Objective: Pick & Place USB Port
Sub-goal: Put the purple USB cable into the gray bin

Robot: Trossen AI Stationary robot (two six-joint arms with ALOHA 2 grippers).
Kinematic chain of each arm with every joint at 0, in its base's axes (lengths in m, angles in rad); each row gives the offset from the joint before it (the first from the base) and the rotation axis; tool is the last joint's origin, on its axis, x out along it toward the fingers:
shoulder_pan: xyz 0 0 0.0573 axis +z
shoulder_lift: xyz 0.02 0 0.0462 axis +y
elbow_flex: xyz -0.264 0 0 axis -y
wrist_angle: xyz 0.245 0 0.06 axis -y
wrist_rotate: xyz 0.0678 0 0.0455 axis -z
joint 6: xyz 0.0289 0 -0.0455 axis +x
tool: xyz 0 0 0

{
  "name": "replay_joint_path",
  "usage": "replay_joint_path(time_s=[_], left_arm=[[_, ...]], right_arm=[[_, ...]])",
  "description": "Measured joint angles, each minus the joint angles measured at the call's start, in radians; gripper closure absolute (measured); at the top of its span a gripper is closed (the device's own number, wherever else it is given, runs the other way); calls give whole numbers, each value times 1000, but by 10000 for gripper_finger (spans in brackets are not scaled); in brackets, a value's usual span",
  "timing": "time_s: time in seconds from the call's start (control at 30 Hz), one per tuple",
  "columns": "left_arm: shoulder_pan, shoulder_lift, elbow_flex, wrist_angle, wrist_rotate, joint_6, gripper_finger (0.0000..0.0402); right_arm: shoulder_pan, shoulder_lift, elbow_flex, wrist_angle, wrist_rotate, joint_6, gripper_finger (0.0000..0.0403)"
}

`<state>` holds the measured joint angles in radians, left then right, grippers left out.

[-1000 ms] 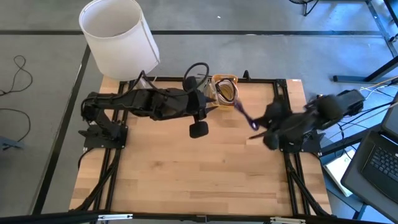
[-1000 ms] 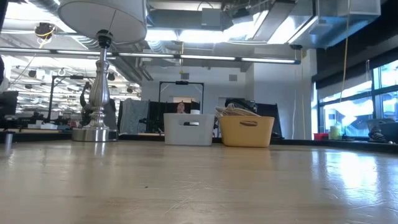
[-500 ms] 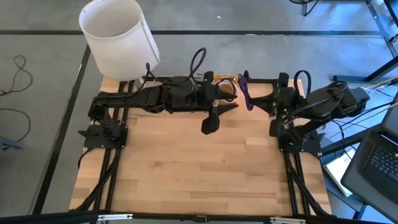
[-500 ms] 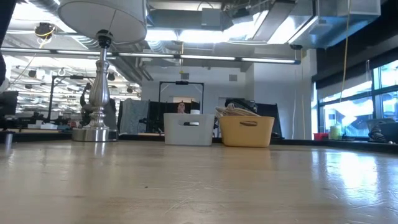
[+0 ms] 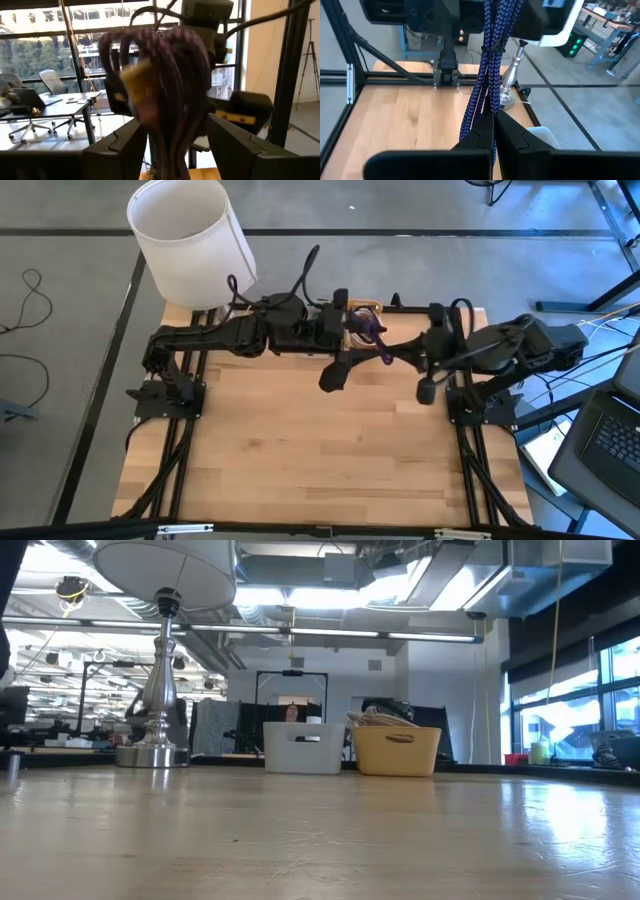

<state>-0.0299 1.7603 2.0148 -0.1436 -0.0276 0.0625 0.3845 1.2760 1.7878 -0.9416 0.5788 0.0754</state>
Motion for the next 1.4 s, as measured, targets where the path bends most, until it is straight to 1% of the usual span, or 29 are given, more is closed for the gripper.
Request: replay_joint_path(time_s=[0.23, 0.33, 0.4, 0.47, 0.53, 0.57, 0.8, 0.87, 0.93, 1.0, 1.2, 1.3, 1.4], left_arm=[[0, 0, 0, -18, 0, 1, 209], [0, 0, 0, -42, -3, -4, 226], [0, 0, 0, -55, -4, 9, 258], [0, 0, 0, -70, -4, 20, 306], [0, 0, 0, -81, -2, 26, 364], [2, 0, 0, -84, -3, 27, 379], [6, 0, 0, -86, 5, 30, 383], [6, 0, 0, -86, 5, 30, 383], [6, 0, 0, -87, 5, 30, 383], [6, 0, 0, -93, 5, 30, 383], [6, 0, 0, -106, 4, 30, 383], [6, 0, 0, -106, 6, 30, 384], [5, 0, 0, -131, 0, 30, 384]], right_arm=[[-35, 30, 0, 38, -43, -40, 403], [-42, 31, 0, 53, -49, -58, 403], [-43, 30, 0, 56, -49, -58, 403], [-43, 29, 0, 55, -50, -58, 403], [-43, 27, 0, 54, -51, -60, 403], [-43, 27, 0, 54, -52, -61, 403], [-43, 27, 0, 52, -51, -61, 402], [-43, 27, 0, 52, -51, -78, 393], [-43, 27, 0, 50, -51, -110, 371], [-43, 26, 0, 37, -45, -139, 337], [-38, 21, 0, -64, 76, -195, 205], [-38, 18, 25, -174, 155, -158, 145], [-38, 17, 67, -321, 226, -67, 106]])
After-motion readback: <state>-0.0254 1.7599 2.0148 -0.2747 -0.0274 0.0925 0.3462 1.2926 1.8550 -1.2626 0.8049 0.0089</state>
